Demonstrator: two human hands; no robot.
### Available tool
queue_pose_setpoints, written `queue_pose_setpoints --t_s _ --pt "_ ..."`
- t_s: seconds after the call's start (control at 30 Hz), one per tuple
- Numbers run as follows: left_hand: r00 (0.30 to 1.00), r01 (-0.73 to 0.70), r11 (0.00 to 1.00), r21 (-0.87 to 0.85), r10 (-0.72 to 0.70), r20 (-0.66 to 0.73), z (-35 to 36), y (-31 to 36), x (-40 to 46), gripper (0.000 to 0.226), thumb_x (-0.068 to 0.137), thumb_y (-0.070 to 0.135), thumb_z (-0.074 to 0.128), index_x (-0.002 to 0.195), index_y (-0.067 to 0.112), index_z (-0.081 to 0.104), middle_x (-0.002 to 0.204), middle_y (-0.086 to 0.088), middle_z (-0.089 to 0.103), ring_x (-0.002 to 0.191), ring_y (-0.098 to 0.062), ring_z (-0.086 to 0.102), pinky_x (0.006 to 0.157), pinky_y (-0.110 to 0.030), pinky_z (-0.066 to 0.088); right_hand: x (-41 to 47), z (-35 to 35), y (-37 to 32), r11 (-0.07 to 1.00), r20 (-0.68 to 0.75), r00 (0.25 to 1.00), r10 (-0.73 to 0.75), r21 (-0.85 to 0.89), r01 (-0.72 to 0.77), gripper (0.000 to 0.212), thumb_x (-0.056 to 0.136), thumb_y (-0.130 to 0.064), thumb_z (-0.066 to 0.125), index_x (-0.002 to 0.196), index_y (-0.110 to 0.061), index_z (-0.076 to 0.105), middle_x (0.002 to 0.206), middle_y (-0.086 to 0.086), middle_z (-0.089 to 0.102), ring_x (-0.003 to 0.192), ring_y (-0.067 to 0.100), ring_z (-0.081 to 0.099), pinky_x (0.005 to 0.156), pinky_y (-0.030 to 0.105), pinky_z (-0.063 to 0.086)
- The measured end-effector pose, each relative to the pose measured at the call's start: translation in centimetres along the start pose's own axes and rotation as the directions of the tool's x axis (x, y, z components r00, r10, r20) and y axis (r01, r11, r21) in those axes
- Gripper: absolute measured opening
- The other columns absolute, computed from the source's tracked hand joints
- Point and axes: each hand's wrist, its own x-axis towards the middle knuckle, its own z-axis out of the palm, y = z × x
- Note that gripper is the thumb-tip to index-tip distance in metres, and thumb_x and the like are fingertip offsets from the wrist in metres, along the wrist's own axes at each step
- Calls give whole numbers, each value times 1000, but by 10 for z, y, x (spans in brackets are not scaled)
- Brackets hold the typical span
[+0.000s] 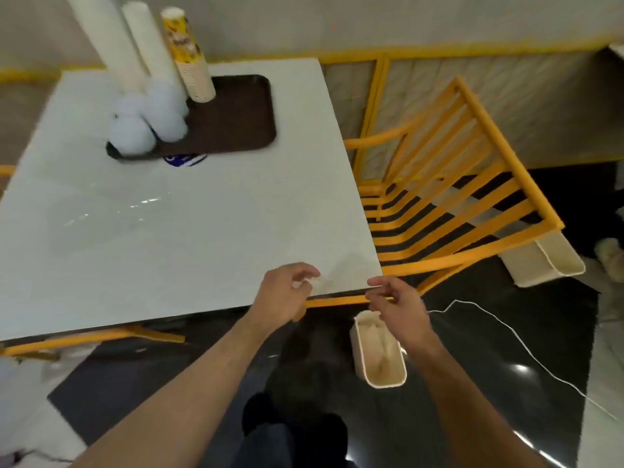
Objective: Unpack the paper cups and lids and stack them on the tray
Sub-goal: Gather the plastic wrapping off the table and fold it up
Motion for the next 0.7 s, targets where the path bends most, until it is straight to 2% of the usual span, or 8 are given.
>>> queue_pose_setpoints --t_s 0.1,0.27,0.37,0.43,0.5,0.6,0.63,0.7 --pt "996 9 999 39 -6 -86 -49 -25 -14 32 93 4 52 109 25 70 119 11 64 112 -5 55 88 -6 35 4 40 -50 985 82 989 -124 -113 133 21 95 -13 65 104 -31 68 93 -6 71 82 15 69 70 25 57" --pt "961 59 994 91 -31 -276 -138 -82 -19 27 91 7 55 107 23 70 117 11 61 110 -4 52 94 -16 35 25 137 -110 946 204 950 -235 -176 272 20 93 -13 65 96 -32 70 91 -10 69 71 2 66 60 8 45" --pt "947 111 970 215 -38 -319 -200 -127 -10 27 88 16 54 109 23 69 121 3 61 116 -16 55 96 -24 39 40 209 -132 929 251 932 -264 -195 315 23 89 -5 66 94 -26 72 89 -6 67 60 0 57 57 11 45" --pt "941 168 937 307 -60 -332 -239 -156 -5 36 86 21 54 120 20 66 132 -5 55 123 -28 51 102 -34 40 48 256 -145 909 268 920 -286 -229 349 23 88 0 66 93 -21 73 87 -5 65 56 -1 55 58 14 47" --pt "926 236 886 398 -81 -369 -274 -182 2 45 86 17 59 131 16 61 143 -13 47 129 -36 45 105 -41 40 60 304 -154 877 283 910 -303 -292 382 26 87 0 65 94 -24 73 90 -6 65 63 -1 58 67 19 51" --pt "939 214 810 547 -15 -345 -307 -209 11 47 88 25 56 135 18 56 144 -14 44 127 -38 47 100 -44 45 81 356 -161 777 312 875 -370 -412 476 28 87 -5 65 107 -22 74 107 -1 67 90 11 65 88 27 52" --pt "950 205 779 593 -14 -311 -315 -217 14 46 88 29 53 134 21 55 141 -11 44 124 -36 48 96 -43 47 87 371 -164 737 329 863 -384 -454 501 30 88 -6 64 112 -21 74 113 1 67 98 15 64 93 27 50" --pt "968 158 746 647 12 -250 -327 -232 22 41 83 31 51 123 21 58 125 -9 52 106 -34 58 77 -39 54 99 393 -170 631 368 850 -376 -571 526 34 90 -9 64 122 -22 70 124 -1 63 110 19 59 98 24 44"
